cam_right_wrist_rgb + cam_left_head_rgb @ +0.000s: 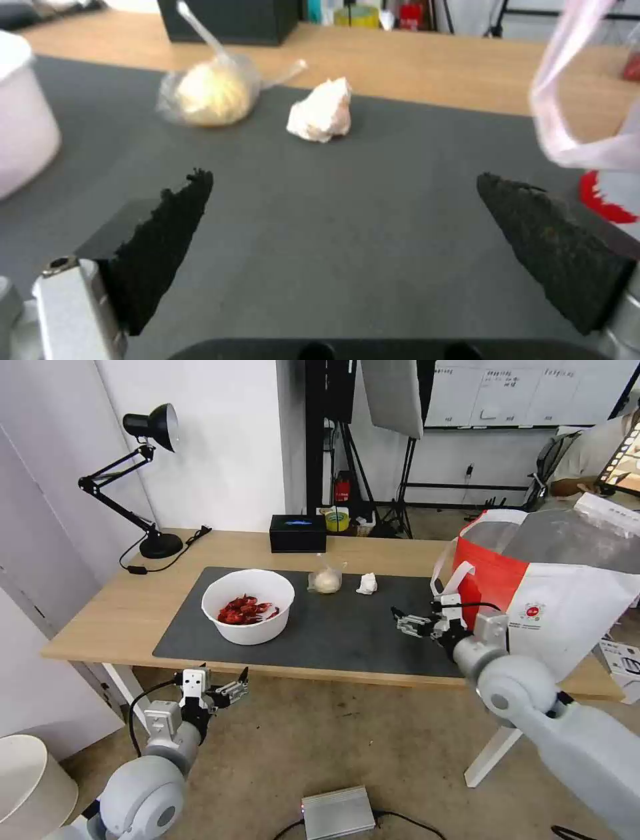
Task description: Pick up the trash from the table and place it into the takeout bag.
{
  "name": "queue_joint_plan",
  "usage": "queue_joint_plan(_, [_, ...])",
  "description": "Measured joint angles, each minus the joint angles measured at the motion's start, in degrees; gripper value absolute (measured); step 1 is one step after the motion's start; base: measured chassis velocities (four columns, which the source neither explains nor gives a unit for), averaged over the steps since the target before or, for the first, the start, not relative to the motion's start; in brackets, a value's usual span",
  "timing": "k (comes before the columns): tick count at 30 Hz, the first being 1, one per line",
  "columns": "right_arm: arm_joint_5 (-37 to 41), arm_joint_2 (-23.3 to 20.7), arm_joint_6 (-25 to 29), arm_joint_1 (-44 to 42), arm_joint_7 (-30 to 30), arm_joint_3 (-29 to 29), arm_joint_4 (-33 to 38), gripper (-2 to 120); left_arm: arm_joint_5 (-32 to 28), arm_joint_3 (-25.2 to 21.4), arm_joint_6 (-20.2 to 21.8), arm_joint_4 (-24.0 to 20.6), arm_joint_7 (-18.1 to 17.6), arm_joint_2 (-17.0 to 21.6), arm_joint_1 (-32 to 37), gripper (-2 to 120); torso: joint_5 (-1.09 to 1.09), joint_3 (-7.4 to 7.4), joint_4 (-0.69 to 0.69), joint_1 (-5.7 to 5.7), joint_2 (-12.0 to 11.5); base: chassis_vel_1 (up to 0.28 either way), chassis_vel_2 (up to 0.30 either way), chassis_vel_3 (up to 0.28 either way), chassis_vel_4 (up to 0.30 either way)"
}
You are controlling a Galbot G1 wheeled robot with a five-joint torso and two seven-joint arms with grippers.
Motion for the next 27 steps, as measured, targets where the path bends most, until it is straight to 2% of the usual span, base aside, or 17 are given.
queue_joint_plan(4, [0.7, 1.9, -1.7, 3.6, 2.1, -2.5, -1.8, 100, -0.1, -0.4, 0.0, -0.3, 0.0, 0.2, 0.4, 100, -0.01, -0.01, 0.01, 0.00, 0.0, 0.000, 0.000, 0.000, 0.000])
queue_joint_plan(11, [1.1, 8.6, -6.1, 12.5, 7.5, -8.8, -8.2, 100, -0.1, -0.8, 0.2, -0.8, -0.2, 0.3, 0.9, 100, 0.00, 0.00, 0.02, 0.00, 0.0, 0.000, 0.000, 0.000, 0.000])
queue_joint_plan(23, [1.5, 17.8, -9.9, 22.4, 12.6, -14.5, -21.2, 100, -0.1, -1.6, 0.3, -1.2, -0.3, -0.1, 1.7, 100, 0.00, 0.00, 0.02, 0.00, 0.0, 0.000, 0.000, 0.000, 0.000])
queue_joint_plan(27, [1.5, 19.7, -10.5, 24.4, 13.7, -15.4, -24.5, 100, -0.1, -1.6, 0.3, -1.2, -0.4, -0.2, 1.7, 100, 0.00, 0.00, 0.02, 0.00, 0.0, 0.000, 0.000, 0.000, 0.000])
